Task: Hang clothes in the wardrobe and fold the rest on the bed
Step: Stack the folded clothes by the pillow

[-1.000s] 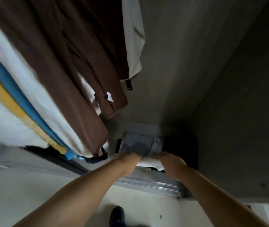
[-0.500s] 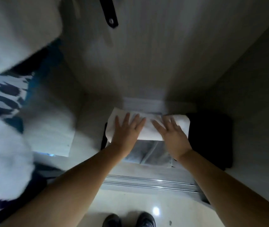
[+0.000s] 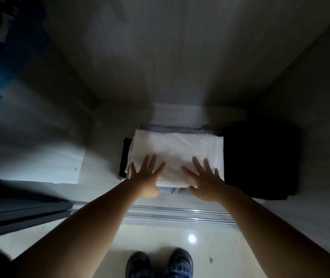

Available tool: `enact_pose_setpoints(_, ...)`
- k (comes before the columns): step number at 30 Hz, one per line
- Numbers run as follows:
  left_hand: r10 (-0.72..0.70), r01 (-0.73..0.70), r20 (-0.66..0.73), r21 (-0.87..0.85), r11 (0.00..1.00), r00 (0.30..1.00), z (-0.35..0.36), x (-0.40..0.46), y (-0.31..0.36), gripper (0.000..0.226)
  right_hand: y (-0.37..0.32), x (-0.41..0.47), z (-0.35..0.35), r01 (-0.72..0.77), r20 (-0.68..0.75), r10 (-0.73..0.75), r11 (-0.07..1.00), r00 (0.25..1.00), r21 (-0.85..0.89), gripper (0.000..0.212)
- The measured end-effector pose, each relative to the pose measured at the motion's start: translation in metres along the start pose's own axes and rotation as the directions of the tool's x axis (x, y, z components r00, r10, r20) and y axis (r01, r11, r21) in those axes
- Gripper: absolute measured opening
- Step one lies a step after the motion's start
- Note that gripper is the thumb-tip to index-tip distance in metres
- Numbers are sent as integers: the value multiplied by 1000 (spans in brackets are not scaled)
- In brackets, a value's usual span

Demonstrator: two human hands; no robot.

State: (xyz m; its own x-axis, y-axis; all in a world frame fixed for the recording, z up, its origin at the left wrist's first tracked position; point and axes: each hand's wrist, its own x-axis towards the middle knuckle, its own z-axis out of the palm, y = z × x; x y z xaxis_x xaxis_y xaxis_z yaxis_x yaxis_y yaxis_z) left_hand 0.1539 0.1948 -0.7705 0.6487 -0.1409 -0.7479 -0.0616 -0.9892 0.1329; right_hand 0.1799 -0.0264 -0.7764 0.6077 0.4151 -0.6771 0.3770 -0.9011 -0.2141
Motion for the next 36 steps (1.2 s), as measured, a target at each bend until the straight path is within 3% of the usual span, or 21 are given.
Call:
enact_pose_setpoints(3, -14, 12, -142, -17, 1000, 990, -32, -34, 25, 69, -16, -30, -37, -61, -99, 65, 997, 993, 45, 50)
enact_pose_setpoints(7, -24, -5, -434, -67, 998, 901, -94, -100, 71, 43, -37, -95, -100, -141, -285, 173, 981, 943, 130, 38)
enact_pose_setpoints(11, -33, -69, -459, -203, 977, 888, -171, -175, 105, 35, -54, -173, -173, -204, -356, 282, 949, 891, 240, 41)
enact_pose_setpoints(17, 9, -218, -613, -267, 939, 790, -283, -293, 138, 30, -77, -289, -291, -145, -416, 359, 874, 836, 464, 34)
enact_pose_setpoints(20, 62, -267, -635, -234, 935, 770, -311, -326, 141, 29, -90, -326, -320, -104, -363, 403, 777, 840, 621, 38)
enact_pose_setpoints(24, 144, -262, -638, -93, 961, 757, -338, -354, 144, 28, -96, -368, -337, -129, -391, 463, 760, 796, 637, 42)
enact_pose_setpoints(30, 351, -386, -615, 81, 919, 706, -348, -392, 166, 25, -104, -441, -324, -203, -377, 589, 691, 715, 694, 45)
enact_pose_setpoints(36, 601, -571, -482, 228, 789, 638, -324, -426, 244, 30, -94, -536, -272, -352, -355, 758, 593, 547, 724, 38)
